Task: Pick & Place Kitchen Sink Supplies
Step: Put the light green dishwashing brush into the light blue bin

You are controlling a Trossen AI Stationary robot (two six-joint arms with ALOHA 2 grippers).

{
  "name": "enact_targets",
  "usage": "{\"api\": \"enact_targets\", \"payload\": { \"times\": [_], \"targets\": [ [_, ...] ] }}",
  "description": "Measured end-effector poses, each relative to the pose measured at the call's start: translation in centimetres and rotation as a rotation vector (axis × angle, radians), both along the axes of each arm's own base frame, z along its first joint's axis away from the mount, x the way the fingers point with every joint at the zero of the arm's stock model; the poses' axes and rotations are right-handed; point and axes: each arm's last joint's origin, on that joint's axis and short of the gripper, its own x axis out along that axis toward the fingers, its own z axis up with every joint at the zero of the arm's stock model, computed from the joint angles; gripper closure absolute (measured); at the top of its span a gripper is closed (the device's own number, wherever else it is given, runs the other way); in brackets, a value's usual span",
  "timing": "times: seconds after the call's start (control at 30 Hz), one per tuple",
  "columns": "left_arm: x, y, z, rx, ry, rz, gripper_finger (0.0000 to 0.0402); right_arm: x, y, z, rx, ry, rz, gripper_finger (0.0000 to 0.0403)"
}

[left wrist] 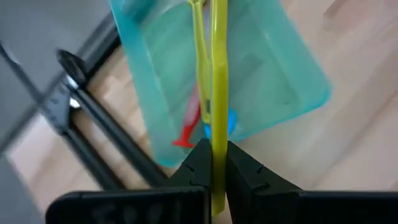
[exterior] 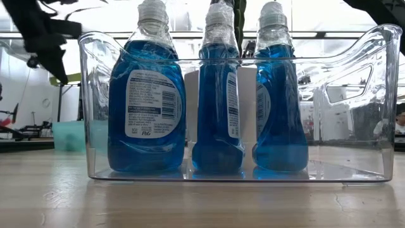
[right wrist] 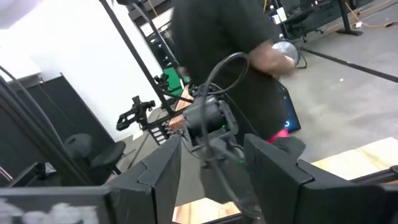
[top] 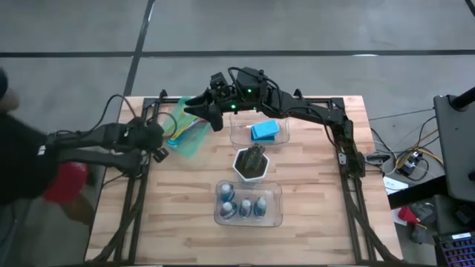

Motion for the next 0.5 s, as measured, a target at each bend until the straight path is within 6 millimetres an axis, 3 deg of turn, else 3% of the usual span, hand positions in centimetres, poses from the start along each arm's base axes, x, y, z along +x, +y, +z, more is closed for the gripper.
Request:
{"api": "enact_targets", "payload": {
  "times": [0.23,0.5],
  "targets": [
    [1.6,2.5,-0.7,0.015,0.224,-0.063,0.0382,0.0,0.4,0.1,0.003,-0.001,0.011,0.0236],
    [4.1,5.4,-2.4,0.006,0.335,-0.069,0.0381,-0.3,0.7,0.4,-0.002,-0.008,0.019,0.0238]
  ]
}}
